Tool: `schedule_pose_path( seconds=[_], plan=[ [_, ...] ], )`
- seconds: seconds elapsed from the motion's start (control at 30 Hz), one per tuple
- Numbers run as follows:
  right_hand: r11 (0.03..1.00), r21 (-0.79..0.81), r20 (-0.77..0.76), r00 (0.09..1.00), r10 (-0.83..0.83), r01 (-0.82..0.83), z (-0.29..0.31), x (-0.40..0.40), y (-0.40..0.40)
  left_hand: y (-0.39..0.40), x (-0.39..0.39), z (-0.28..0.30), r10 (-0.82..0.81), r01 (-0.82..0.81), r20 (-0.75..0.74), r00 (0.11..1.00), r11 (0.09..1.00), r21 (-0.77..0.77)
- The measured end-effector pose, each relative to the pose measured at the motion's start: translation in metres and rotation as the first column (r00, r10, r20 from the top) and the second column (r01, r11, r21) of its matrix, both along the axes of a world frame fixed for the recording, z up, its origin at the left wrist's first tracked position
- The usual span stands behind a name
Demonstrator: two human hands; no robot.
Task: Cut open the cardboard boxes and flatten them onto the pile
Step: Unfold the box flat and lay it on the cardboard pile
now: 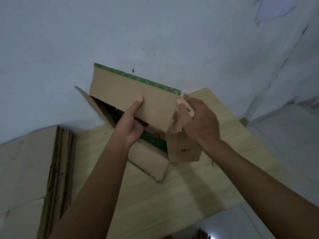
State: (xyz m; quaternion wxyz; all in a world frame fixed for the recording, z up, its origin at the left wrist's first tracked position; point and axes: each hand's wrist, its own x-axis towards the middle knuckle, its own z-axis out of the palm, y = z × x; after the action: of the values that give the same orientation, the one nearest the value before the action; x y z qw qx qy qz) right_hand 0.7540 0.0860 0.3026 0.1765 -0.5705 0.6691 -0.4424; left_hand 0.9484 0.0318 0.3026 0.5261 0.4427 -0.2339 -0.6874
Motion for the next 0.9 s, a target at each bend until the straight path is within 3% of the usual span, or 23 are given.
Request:
schedule_pose_path(
  seconds=[0.1, 0.2, 0.27, 0.37, 0.43, 0.5, 0.57, 0.6, 0.67, 0.73, 0.8, 0.9],
  plan=[
    [0.961, 0.108, 0.070, 0.966, 0.249, -0.256, 0.004, 0.006, 0.009, 0.009, 0.005, 0.004, 0.043, -0.043, 0.008, 0.999, 0.998, 0.043],
    [0.910, 0.148, -0.216, 0.885, 0.412, -0.388, -0.011, 0.024, 0.019, 0.024, 0.006, 0.011, 0.032, -0.035, 0.032, 0.999, 0.996, 0.084],
    [0.874, 0.212, -0.329, 0.810, 0.486, -0.438, -0.023, 0.034, 0.027, 0.034, 0.000, 0.018, -0.008, -0.002, 0.074, 0.997, 0.993, 0.122],
    [0.799, 0.226, -0.310, 0.736, 0.601, -0.557, -0.037, 0.044, 0.037, 0.048, -0.005, 0.026, -0.095, 0.073, 0.142, 0.985, 0.986, 0.153],
    [0.767, 0.201, -0.226, 0.733, 0.641, -0.609, -0.045, 0.044, 0.042, 0.054, -0.002, 0.025, -0.126, 0.094, 0.191, 0.973, 0.981, 0.170],
    [0.843, 0.005, -0.070, 0.841, 0.537, -0.538, -0.059, 0.042, 0.049, 0.064, 0.002, 0.022, -0.147, 0.107, 0.238, 0.960, 0.979, 0.172],
    [0.966, -0.032, 0.179, 0.949, 0.258, -0.257, -0.066, 0.038, 0.059, 0.076, 0.011, 0.019, -0.126, 0.100, 0.220, 0.967, 0.987, 0.127],
    [0.986, 0.085, 0.267, 0.957, 0.115, -0.142, -0.069, 0.036, 0.062, 0.081, 0.017, 0.016, -0.109, 0.090, 0.196, 0.974, 0.991, 0.104],
    [0.896, 0.435, 0.273, 0.961, -0.039, -0.087, -0.070, 0.036, 0.073, 0.090, 0.032, 0.009, -0.068, 0.057, 0.155, 0.986, 0.996, 0.075],
    [0.784, 0.610, 0.308, 0.946, -0.101, -0.115, -0.074, 0.044, 0.076, 0.098, 0.048, 0.001, -0.040, 0.029, 0.153, 0.987, 0.997, 0.074],
    [0.731, 0.667, 0.437, 0.869, -0.232, -0.140, -0.075, 0.057, 0.074, 0.108, 0.060, -0.001, -0.007, -0.003, 0.142, 0.990, 0.997, 0.074],
    [0.778, 0.616, 0.608, 0.703, -0.370, -0.124, -0.075, 0.076, 0.072, 0.118, 0.079, -0.005, 0.041, -0.051, 0.119, 0.992, 0.995, 0.089]
  ],
)
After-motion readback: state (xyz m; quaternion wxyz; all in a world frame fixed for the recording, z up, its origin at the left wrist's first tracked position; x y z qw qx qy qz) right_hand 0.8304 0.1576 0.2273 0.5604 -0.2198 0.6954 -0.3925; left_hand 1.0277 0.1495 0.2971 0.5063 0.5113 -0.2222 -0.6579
